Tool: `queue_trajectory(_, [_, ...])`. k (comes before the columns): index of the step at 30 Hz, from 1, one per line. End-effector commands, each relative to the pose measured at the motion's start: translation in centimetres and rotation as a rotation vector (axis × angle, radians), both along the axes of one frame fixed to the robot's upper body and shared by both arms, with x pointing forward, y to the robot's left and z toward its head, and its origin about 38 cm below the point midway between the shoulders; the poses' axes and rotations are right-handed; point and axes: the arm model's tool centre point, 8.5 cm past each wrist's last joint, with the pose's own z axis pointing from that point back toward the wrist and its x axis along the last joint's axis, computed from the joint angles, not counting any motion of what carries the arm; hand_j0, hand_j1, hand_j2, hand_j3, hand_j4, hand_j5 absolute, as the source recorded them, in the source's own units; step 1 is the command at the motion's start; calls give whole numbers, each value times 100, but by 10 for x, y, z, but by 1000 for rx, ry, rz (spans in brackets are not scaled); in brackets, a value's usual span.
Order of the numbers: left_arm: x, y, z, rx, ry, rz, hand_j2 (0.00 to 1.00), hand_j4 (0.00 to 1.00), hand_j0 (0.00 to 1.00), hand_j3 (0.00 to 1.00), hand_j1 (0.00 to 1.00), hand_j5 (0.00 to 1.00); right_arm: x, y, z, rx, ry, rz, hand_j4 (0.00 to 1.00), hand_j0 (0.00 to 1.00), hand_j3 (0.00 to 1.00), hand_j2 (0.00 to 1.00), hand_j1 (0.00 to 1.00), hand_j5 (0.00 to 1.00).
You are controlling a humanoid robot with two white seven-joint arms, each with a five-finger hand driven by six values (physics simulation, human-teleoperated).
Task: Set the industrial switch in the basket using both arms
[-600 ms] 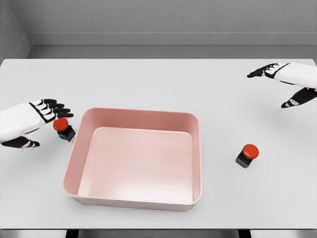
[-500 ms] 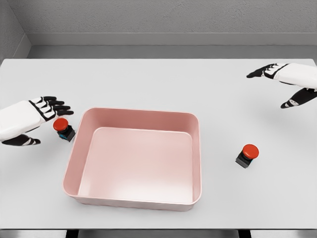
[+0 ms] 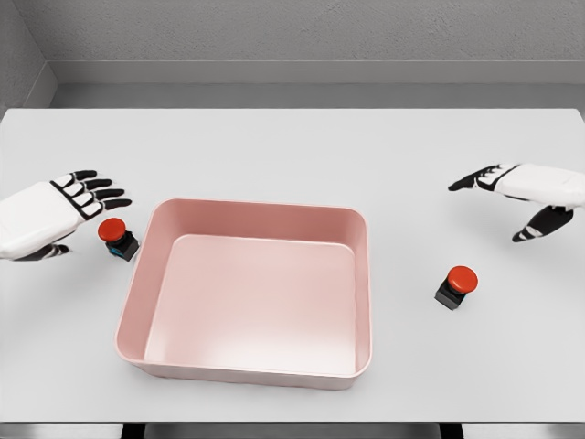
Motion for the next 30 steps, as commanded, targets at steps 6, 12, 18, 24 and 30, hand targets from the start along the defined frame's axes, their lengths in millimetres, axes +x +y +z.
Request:
queue_trajectory(6, [9, -1, -25, -70, 32, 63, 100, 100, 100, 100, 100, 100, -18, 20, 0, 21, -11, 69, 100, 100, 100, 100, 100, 100])
queue_trajectory(12, [16, -17, -44, -110, 61, 51, 100, 100, 100, 100, 100, 100, -38, 22, 7, -7, -15, 113, 100, 100, 100, 100, 100, 100])
queue_trajectory(18, [18, -15, -49, -111, 74, 60, 100, 100, 100, 100, 100, 100, -48, 18, 1, 12, -14, 101, 100, 100, 100, 100, 100, 100])
queue_trajectory(24, [19, -14, -48, -110, 73, 62, 100, 100, 100, 100, 100, 100, -55, 19, -11, 27, 16, 98, 100, 100, 100, 100, 100, 100])
queue_trajectory(30, [23, -10, -48, -109, 70, 78, 100, 100, 100, 100, 100, 100, -62, 27, -15, 70, 3, 106, 100, 100, 100, 100, 100, 100])
